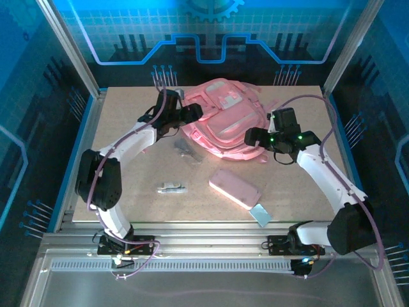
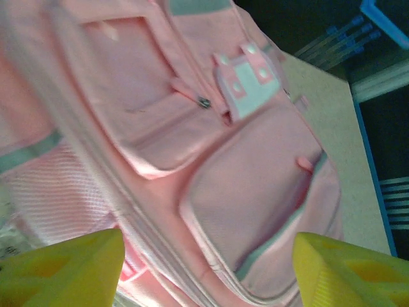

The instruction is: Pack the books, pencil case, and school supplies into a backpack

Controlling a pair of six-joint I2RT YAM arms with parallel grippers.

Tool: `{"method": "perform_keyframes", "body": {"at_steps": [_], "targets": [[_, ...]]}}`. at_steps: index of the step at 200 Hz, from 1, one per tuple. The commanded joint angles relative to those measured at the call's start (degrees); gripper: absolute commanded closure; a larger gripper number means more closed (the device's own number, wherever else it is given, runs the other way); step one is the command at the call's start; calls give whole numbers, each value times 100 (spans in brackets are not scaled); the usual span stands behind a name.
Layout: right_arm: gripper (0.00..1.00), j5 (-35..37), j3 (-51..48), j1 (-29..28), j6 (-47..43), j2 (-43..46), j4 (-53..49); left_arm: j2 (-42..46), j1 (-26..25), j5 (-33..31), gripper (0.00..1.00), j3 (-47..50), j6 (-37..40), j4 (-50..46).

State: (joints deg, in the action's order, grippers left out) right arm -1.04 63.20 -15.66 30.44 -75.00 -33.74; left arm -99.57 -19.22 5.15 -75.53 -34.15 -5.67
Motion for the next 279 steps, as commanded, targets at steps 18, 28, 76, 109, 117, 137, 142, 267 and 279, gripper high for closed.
{"method": "perform_keyframes", "body": {"at_steps": [18, 28, 76, 109, 117, 137, 142, 267, 279], "targets": [[2, 391, -86, -27, -97, -101, 269, 16, 257, -149, 28, 926, -991, 839], [1, 547, -88, 99, -177, -135, 265, -33, 286, -152, 28, 1076, -1177, 995], [5, -501, -230, 1370, -345, -1008, 1404, -760, 221, 14, 26, 1046, -1959, 1631], [32, -1412, 137, 1686, -189, -2245, 2273, -1386, -52, -48, 25, 426, -1993, 1548], [36, -1543, 255, 1690, -140, -2511, 2375, -1530, -104, -89, 25, 273, -1981, 1487], [54, -2017, 446, 1692, 33, -3032, 2582, -1866, -175, -95, 25, -37, -2035, 1503], [58, -2176, 409, 1693, 89, -3071, 2711, -1935, -178, -73, 25, -114, -2065, 1539], [74, -2524, -238, -956, 1587, -2342, 3562, -3168, 225, 405, 24, -3073, -823, -282], [67, -2462, -52, -987, 1443, -2247, 3297, -3038, 340, 354, 24, -2983, -735, -396]]}}
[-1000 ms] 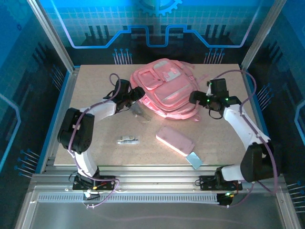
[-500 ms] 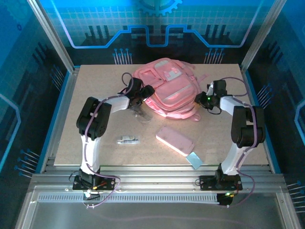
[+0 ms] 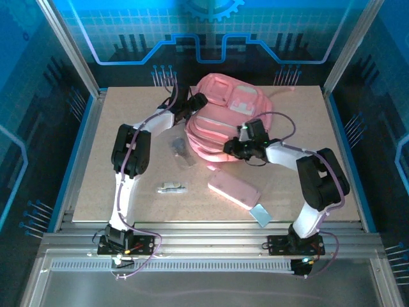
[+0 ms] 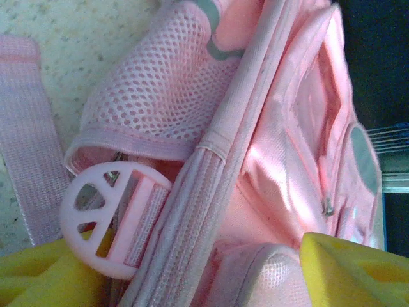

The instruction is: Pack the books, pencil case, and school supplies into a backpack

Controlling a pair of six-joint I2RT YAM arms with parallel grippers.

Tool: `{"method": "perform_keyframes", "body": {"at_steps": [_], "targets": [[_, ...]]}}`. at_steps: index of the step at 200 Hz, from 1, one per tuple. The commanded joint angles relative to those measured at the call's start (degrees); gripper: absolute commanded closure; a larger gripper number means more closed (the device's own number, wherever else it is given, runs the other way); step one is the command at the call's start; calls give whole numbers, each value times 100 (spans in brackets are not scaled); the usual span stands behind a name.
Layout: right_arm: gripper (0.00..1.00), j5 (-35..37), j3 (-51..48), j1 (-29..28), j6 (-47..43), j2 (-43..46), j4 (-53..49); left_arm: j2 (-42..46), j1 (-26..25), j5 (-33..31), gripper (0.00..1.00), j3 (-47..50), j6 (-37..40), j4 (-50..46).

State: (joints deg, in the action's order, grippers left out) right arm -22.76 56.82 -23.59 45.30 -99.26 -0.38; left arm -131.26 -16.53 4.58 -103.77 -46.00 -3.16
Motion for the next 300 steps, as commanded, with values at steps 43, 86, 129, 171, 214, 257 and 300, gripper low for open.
{"method": "perform_keyframes", "body": {"at_steps": [43, 86, 129, 171, 214, 257, 300], "targets": [[39, 255, 614, 545, -841, 1093, -1213, 1034, 344, 145, 23, 565, 967, -887], [26, 531, 318, 2015, -1210, 1344, -1318, 2238, 114, 315, 22, 1573, 1126, -916], [24, 291, 660, 2590, -1400, 237, -661, 3425, -698, 157, 22, 3179, 375, -116], [33, 156, 1094, 2799, -1188, -938, -321, 3764, -1807, -297, 22, 4144, -566, 588], [52, -165, 1518, 2825, -1041, -1598, -164, 3195, -2620, -411, 22, 4115, -1137, 767], [100, -572, 1131, 2856, -830, -1301, 142, 2343, -2321, -737, 22, 4060, -1254, 1261], [100, -968, 188, 2750, -294, -303, 626, 1795, -1662, -964, 22, 3420, -455, 1102]]}}
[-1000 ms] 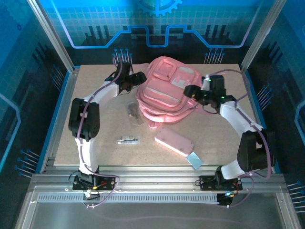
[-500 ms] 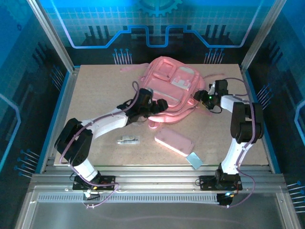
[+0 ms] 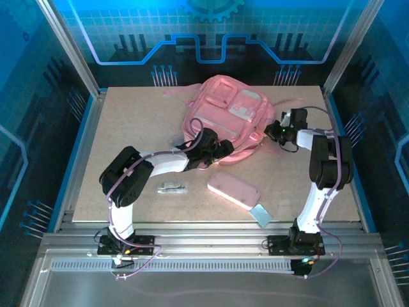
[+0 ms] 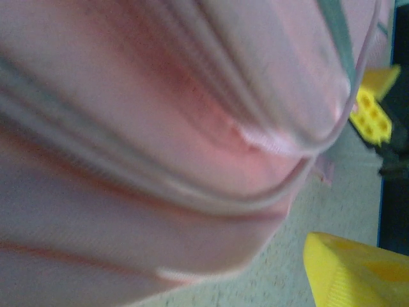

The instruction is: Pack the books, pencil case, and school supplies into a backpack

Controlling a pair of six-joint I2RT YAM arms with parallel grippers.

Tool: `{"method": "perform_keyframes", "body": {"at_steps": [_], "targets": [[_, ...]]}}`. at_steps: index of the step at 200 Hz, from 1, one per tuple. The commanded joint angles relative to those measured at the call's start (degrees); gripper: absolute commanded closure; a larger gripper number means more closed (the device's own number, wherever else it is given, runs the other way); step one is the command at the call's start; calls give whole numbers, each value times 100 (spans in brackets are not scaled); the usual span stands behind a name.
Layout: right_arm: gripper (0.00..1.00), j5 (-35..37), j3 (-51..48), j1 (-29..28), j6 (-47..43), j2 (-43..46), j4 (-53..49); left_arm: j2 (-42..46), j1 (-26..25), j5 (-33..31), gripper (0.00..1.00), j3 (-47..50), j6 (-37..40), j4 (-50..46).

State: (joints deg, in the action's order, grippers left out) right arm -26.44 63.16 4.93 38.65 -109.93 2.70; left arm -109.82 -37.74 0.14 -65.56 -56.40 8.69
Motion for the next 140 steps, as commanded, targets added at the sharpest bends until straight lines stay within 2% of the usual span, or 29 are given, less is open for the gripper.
{"method": "perform_keyframes", "body": {"at_steps": [1, 32, 59, 77, 103, 140], "targets": [[100, -600, -476, -113, 388, 776, 327, -357, 473, -522, 22, -420, 612, -89], [100, -501, -919, -436, 849, 1339, 542, -393, 931, -491, 22, -983, 1414, -392], [100, -142, -905, -779, 1239, 1532, 614, -178, 922, -292, 24, -1343, 1975, -1015], [100, 138, -802, -963, 1532, 1524, 626, 150, 631, -137, 25, -1308, 2179, -1395], [100, 408, -705, -1134, 1950, 1435, 738, 624, -80, -342, 27, -1032, 2277, -1665], [100, 586, -688, -1282, 2279, 1407, 854, 423, -718, -518, 38, -931, 2124, -1426]]}}
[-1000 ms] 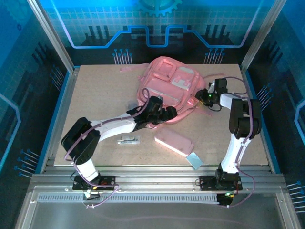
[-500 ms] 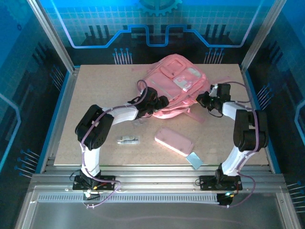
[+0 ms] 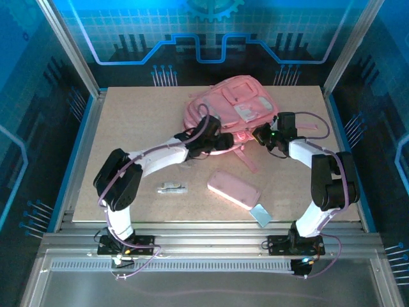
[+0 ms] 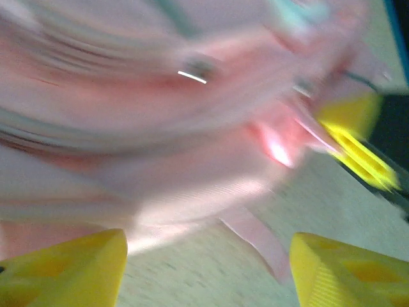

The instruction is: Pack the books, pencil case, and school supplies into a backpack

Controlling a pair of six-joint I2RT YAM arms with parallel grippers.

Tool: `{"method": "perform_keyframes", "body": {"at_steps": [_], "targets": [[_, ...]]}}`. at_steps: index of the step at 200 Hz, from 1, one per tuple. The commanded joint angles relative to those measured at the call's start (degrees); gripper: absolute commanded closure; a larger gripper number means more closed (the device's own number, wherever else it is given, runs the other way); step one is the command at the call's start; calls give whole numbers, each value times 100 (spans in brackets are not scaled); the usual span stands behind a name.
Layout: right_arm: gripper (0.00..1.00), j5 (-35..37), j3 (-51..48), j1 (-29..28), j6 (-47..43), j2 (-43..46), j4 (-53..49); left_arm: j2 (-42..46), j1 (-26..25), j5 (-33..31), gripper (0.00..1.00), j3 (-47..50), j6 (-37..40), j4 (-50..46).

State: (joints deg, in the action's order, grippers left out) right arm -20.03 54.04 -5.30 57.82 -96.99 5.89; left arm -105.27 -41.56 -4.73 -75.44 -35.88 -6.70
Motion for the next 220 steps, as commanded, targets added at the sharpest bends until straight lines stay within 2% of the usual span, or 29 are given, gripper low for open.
{"method": "perform_keyframes", "body": {"at_steps": [1, 20, 54, 116, 142, 160, 174, 198, 216, 220], "targets": [[100, -50, 227, -260, 366, 112, 535, -47, -339, -34, 38, 47, 72, 119], [100, -26, 231, -322, 426, 119, 543, -412, -481, -112, 42, -200, 140, 147], [100, -31, 117, -363, 584, 213, 649, -1118, -541, -642, 41, -670, 151, 213], [100, -104, -34, -406, 820, 408, 857, -1716, -534, -2427, 41, -861, 213, 829], [100, -157, -116, -426, 889, 466, 903, -1824, -520, -2379, 46, -753, 513, 1827], [100, -150, -173, -427, 889, 489, 904, -1903, -525, -2258, 47, -834, 598, 2077], [100, -159, -205, -421, 906, 485, 924, -1950, -515, -2195, 54, -872, 641, 2227], [100, -131, -219, -410, 891, 423, 923, -1951, -503, -1996, 78, -859, 658, 2350], [100, -104, -227, -372, 857, 373, 923, -1853, -506, -1681, 100, -770, 653, 2362], [100, -86, -233, -359, 847, 362, 924, -1821, -508, -1621, 100, -742, 638, 2330]]}}
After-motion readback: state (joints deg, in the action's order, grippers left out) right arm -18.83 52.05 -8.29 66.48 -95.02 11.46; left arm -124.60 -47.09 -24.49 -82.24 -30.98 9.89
